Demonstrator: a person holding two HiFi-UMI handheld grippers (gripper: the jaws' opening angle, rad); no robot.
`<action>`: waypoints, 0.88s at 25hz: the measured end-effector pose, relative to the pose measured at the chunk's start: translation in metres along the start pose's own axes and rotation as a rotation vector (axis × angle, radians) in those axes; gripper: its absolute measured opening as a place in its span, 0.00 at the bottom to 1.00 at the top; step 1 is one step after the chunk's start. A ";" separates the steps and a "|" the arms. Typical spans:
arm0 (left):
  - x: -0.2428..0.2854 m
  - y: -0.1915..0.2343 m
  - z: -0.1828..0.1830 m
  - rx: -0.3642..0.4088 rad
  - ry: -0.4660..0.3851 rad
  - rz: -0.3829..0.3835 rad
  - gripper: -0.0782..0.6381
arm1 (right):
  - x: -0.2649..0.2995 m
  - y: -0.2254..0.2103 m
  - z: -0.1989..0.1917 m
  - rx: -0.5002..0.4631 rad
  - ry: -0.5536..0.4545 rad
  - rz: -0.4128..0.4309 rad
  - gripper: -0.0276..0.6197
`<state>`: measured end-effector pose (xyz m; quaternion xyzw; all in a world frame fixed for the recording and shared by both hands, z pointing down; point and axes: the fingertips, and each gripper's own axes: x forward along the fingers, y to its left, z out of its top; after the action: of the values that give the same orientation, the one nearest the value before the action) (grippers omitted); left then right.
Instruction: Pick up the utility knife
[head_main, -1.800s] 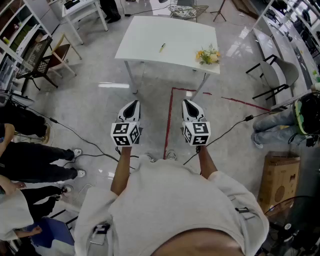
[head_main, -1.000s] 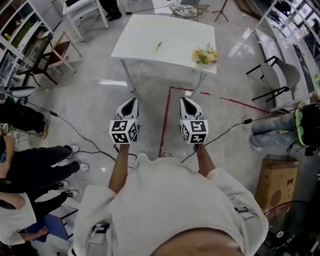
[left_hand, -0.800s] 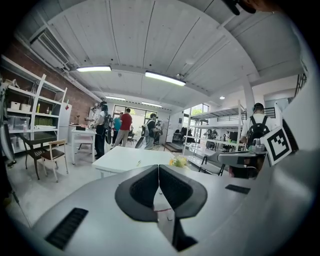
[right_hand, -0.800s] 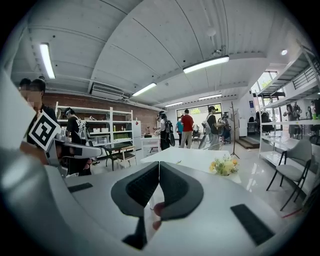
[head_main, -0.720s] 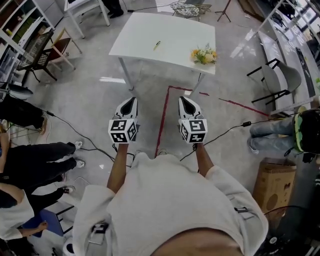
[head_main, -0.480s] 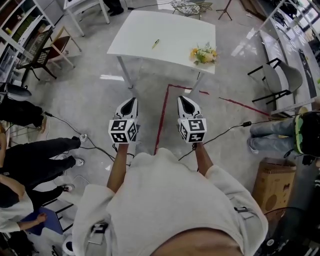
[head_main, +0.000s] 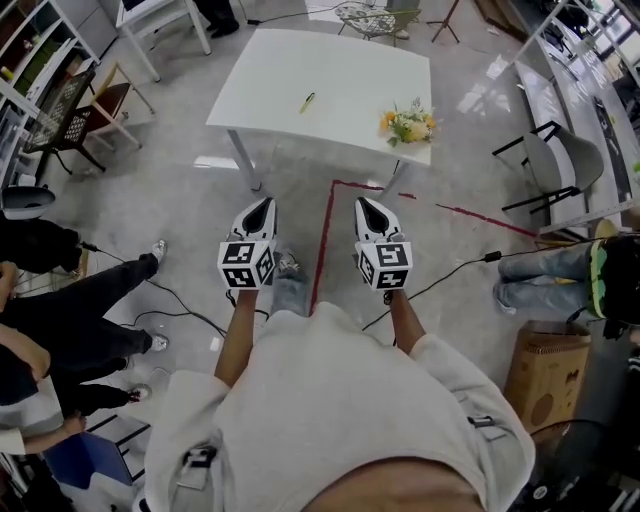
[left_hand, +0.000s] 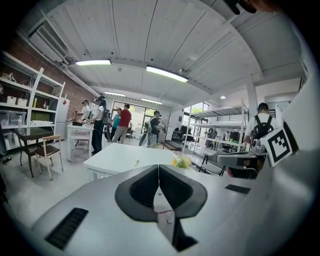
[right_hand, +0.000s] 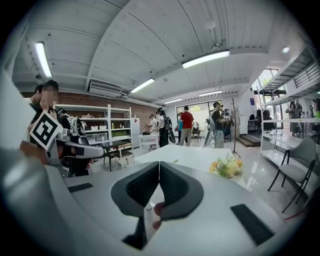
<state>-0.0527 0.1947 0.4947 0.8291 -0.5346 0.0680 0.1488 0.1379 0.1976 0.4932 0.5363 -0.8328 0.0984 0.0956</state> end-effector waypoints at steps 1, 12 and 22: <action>0.010 0.005 0.004 0.000 -0.003 -0.008 0.14 | 0.009 -0.003 0.003 -0.002 -0.001 -0.006 0.09; 0.118 0.080 0.066 0.002 0.004 -0.102 0.14 | 0.132 -0.022 0.059 -0.011 0.008 -0.079 0.09; 0.199 0.141 0.105 0.012 0.009 -0.185 0.14 | 0.221 -0.032 0.087 -0.008 0.017 -0.156 0.09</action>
<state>-0.1023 -0.0654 0.4744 0.8756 -0.4546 0.0606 0.1519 0.0730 -0.0321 0.4697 0.5982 -0.7882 0.0919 0.1120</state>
